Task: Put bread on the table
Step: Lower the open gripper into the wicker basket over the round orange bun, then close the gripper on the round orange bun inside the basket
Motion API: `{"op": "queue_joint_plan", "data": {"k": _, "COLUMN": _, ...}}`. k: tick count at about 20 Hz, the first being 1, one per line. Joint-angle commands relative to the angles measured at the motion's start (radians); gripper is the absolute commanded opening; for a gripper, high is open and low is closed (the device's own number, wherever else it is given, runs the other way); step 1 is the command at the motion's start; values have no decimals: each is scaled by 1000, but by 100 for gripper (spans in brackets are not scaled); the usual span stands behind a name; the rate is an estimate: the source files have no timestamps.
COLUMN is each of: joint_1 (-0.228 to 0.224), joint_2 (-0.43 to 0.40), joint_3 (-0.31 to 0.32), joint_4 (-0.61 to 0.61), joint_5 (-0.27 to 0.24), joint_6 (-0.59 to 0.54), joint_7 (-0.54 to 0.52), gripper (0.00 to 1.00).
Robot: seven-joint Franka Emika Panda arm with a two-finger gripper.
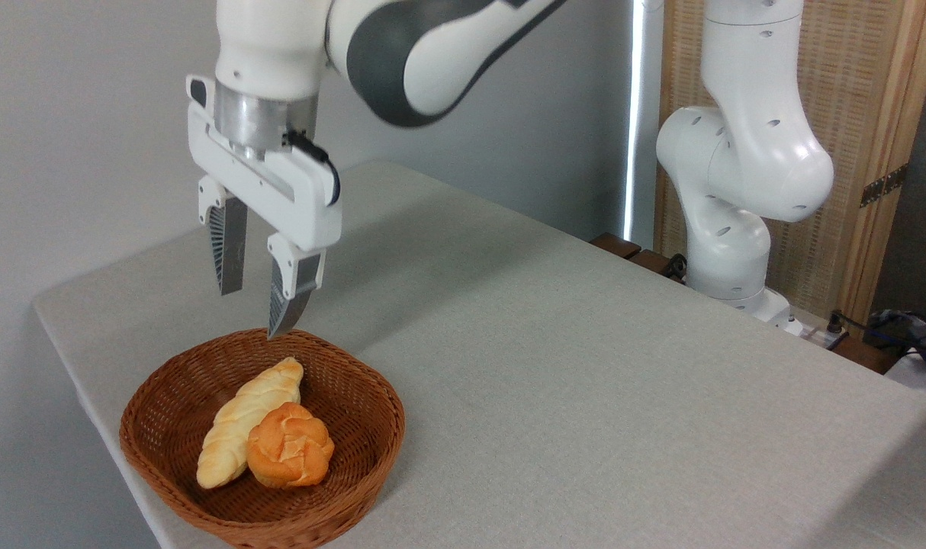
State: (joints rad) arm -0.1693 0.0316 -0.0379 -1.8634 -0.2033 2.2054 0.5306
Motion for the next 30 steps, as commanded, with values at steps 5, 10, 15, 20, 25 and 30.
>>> {"op": "queue_joint_plan", "data": {"k": 5, "joint_1": -15, "joint_2": -7, "joint_3": 23, "joint_4": -63, "joint_5": 5, "joint_6": 163, "joint_7": 6, "gripper": 100}}
{"op": "queue_joint_plan", "data": {"k": 10, "joint_1": -10, "joint_2": 17, "joint_3": 36, "joint_4": -72, "joint_5": 136, "joint_6": 183, "joint_7": 15, "gripper": 100}}
{"op": "queue_joint_plan", "data": {"k": 15, "joint_1": -7, "joint_2": 56, "joint_3": 61, "joint_4": -82, "joint_5": 180, "joint_6": 217, "joint_7": 84, "gripper": 100}}
{"op": "queue_joint_plan", "data": {"k": 20, "joint_1": -7, "joint_2": 63, "joint_3": 78, "joint_4": -83, "joint_5": 284, "joint_6": 223, "joint_7": 98, "gripper": 100}}
{"op": "queue_joint_plan", "data": {"k": 25, "joint_1": -7, "joint_2": 65, "joint_3": 78, "joint_4": -123, "joint_5": 387, "joint_6": 223, "joint_7": 98, "gripper": 100}}
{"op": "queue_joint_plan", "data": {"k": 30, "joint_1": -9, "joint_2": 71, "joint_3": 76, "joint_4": -140, "joint_5": 387, "joint_6": 224, "joint_7": 98, "gripper": 100}}
